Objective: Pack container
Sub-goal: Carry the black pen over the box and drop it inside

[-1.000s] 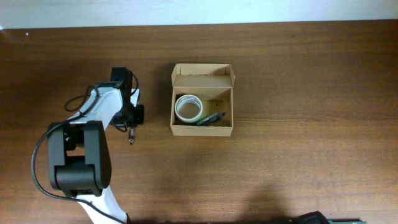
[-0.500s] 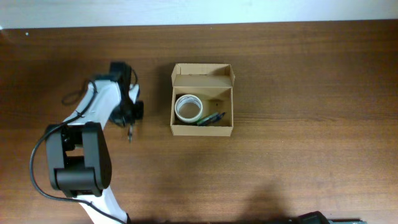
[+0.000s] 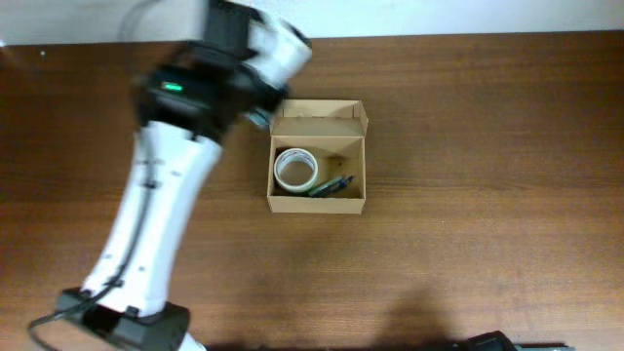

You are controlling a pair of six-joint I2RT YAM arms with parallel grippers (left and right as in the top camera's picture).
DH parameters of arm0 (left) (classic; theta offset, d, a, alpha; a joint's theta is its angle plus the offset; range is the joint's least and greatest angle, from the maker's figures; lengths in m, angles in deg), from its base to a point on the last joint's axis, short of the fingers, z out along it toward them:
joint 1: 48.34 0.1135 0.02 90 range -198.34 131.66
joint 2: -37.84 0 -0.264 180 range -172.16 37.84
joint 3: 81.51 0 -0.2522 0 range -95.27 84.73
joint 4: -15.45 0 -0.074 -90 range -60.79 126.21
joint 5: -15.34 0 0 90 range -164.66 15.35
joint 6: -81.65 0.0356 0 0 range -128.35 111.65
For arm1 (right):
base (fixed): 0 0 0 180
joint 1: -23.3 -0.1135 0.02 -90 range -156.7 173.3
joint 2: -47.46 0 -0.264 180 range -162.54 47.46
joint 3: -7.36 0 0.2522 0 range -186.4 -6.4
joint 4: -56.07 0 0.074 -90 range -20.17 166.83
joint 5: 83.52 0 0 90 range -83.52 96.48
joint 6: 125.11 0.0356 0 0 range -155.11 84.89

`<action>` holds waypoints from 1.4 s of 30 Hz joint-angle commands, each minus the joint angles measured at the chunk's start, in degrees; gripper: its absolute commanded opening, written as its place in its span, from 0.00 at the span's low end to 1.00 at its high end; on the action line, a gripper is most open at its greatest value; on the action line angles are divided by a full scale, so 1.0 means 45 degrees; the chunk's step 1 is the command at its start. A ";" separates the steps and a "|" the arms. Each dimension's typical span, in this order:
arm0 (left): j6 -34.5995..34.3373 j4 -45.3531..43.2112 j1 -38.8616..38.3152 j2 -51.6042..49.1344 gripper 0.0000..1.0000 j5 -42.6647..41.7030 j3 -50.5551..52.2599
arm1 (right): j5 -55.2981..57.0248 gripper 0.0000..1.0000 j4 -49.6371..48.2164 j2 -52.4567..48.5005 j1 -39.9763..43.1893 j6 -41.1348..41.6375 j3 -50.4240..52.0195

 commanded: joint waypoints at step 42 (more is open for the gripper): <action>0.3521 0.2390 -0.2176 -0.6552 0.20 -0.0763 0.0194 | 0.0029 0.99 -0.0044 -0.0039 -0.0092 0.0015 0.0010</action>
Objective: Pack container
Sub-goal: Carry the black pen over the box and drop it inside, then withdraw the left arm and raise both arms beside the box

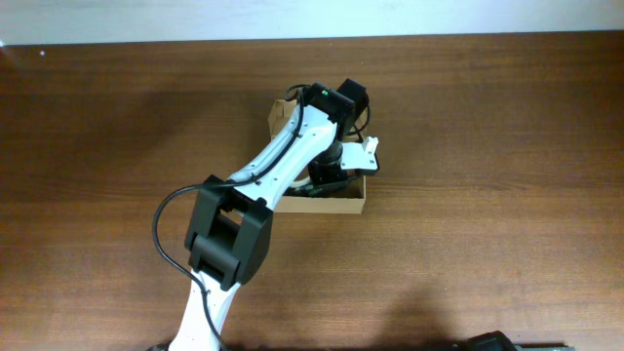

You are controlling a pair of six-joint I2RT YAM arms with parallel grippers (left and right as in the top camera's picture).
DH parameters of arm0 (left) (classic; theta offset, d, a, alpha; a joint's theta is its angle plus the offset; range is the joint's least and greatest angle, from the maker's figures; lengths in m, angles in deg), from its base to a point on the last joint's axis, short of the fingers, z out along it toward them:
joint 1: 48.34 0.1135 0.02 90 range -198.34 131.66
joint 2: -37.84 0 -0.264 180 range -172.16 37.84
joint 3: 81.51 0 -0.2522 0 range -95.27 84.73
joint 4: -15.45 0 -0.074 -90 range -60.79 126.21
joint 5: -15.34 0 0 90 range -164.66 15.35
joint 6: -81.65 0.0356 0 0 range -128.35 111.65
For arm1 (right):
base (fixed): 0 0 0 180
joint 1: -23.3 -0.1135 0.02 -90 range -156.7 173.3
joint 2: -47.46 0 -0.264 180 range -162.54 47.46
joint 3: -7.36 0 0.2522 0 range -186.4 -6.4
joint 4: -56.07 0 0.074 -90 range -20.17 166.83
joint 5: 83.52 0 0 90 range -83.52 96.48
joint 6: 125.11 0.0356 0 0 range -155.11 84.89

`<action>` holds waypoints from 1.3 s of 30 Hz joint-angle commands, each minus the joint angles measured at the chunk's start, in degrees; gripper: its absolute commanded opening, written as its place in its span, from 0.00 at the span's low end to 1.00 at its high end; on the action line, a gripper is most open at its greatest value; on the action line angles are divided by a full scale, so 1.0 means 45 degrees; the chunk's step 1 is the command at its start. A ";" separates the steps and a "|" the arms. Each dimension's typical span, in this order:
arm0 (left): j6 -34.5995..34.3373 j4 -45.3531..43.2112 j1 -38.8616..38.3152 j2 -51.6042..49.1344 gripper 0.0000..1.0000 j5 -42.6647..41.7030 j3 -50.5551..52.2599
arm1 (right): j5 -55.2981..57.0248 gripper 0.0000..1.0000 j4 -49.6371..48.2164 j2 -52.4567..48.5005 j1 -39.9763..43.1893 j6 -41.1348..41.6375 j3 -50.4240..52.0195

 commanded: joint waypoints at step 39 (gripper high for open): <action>-1.0802 0.3075 0.8490 0.3007 0.42 0.1457 -0.7237 | -0.9670 0.99 0.0097 -1.0176 0.1239 -0.1783 0.0816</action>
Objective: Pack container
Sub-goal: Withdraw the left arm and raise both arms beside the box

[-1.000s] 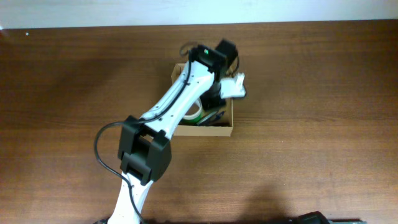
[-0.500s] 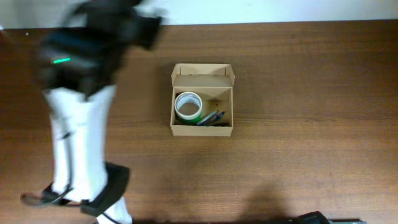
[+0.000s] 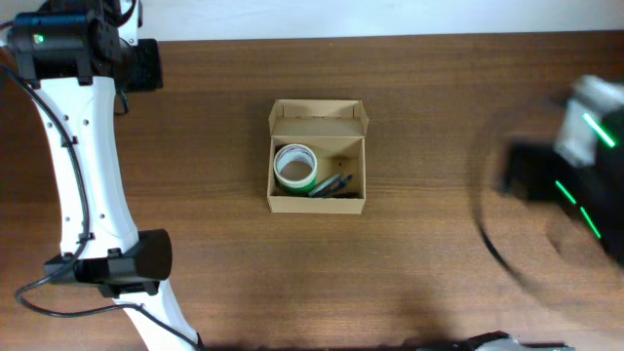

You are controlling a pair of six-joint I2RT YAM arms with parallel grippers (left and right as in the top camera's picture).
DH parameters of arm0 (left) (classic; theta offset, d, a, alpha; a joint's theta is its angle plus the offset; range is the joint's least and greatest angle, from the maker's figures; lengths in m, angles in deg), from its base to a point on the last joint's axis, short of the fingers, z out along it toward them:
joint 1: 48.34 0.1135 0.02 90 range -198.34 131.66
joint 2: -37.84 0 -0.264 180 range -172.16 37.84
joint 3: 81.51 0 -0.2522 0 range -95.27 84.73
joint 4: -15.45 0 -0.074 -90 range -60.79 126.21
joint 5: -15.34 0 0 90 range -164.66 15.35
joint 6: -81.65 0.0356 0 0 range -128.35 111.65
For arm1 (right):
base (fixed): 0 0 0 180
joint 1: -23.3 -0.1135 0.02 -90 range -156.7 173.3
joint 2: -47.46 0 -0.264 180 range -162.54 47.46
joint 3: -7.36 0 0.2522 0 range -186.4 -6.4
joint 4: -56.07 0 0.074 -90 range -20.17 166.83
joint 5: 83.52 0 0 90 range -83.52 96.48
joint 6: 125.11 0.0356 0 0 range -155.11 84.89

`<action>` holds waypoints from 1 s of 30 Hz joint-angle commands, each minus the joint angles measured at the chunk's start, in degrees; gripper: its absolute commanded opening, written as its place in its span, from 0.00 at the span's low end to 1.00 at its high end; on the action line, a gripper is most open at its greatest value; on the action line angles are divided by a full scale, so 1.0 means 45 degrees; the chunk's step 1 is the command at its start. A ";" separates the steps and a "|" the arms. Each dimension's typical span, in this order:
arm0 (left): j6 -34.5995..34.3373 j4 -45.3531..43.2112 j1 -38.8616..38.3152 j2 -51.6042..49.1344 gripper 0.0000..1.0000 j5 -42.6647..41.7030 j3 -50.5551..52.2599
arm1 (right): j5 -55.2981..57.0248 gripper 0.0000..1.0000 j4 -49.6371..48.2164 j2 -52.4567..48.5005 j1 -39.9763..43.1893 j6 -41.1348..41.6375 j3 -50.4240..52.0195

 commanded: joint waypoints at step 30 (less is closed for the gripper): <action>-0.0714 -0.7125 0.0437 -0.3682 0.02 -0.7193 0.5765 | -1.2162 0.04 -0.2390 -1.0754 0.3385 -0.1977 0.0180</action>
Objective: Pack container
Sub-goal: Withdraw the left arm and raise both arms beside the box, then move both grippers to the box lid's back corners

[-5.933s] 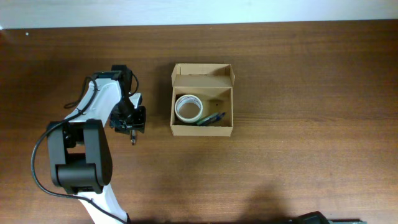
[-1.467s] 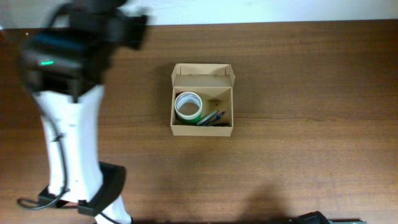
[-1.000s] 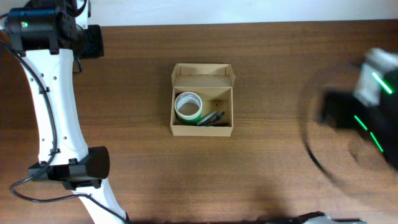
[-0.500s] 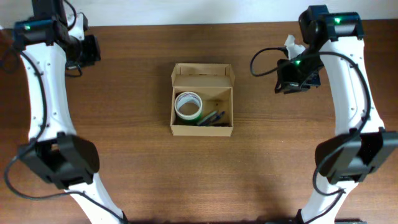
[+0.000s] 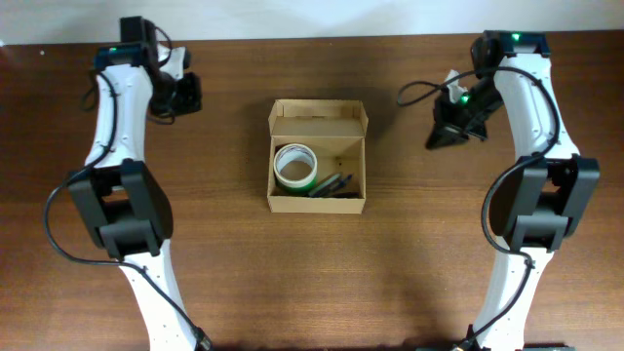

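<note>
An open cardboard box [image 5: 317, 203] sits mid-table, its lid flap [image 5: 319, 111] folded back at the far side. Inside lie a white roll of tape [image 5: 294, 167] on the left and dark pens [image 5: 331, 185] to its right. My left gripper [image 5: 182, 97] hangs over the table left of the box, well apart from it. To the right of the box, also apart, is my right gripper [image 5: 447, 134]. Both appear only as dark shapes from above. Whether their fingers are open or shut is not visible, and nothing shows in either.
The brown wooden table [image 5: 312, 283] runs to a white wall along the far edge. The left arm [image 5: 112, 146] stretches down the left side and the right arm [image 5: 531, 146] down the right side, a cable looping near the right wrist.
My left gripper has moved right, from the far left corner closer to the box. The right arm, a blur at the right edge before, now stands still right of the box. Box contents look unchanged.
First the left arm was blurred by the box's far left corner, with tape and pens inside. Then its gripper reached down into the box. Later it was back at the far left while the right arm swung in. Both now flank the box.
</note>
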You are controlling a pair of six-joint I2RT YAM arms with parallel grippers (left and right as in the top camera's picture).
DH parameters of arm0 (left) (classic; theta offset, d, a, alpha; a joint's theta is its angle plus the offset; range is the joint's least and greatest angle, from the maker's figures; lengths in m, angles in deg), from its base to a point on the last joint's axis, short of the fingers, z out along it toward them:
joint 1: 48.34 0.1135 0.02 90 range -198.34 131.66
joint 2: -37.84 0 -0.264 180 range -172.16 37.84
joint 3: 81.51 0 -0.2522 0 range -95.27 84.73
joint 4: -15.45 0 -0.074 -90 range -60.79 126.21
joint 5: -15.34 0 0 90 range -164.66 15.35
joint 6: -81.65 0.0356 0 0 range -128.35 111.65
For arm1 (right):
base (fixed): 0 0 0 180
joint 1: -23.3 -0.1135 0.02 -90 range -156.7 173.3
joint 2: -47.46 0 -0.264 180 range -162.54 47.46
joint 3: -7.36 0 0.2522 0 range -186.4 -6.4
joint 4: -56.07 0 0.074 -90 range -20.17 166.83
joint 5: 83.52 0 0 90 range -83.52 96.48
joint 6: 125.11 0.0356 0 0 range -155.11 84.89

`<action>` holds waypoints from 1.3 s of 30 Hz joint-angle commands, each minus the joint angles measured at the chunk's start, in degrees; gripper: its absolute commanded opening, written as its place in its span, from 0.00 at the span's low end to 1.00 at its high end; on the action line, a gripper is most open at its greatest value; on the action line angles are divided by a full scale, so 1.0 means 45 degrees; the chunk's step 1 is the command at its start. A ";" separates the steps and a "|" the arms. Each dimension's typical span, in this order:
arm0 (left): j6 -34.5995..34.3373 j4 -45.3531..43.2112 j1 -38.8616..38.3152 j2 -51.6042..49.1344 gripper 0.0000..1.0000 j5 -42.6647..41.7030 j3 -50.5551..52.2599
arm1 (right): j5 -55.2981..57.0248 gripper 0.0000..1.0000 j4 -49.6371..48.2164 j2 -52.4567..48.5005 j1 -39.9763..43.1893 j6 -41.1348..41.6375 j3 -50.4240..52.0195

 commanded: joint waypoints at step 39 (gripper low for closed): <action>-0.3133 -0.2249 -0.1083 -0.2297 0.02 -0.5484 0.0010 | -0.3366 0.04 -0.1554 -0.3138 -0.0651 0.1146 -0.0126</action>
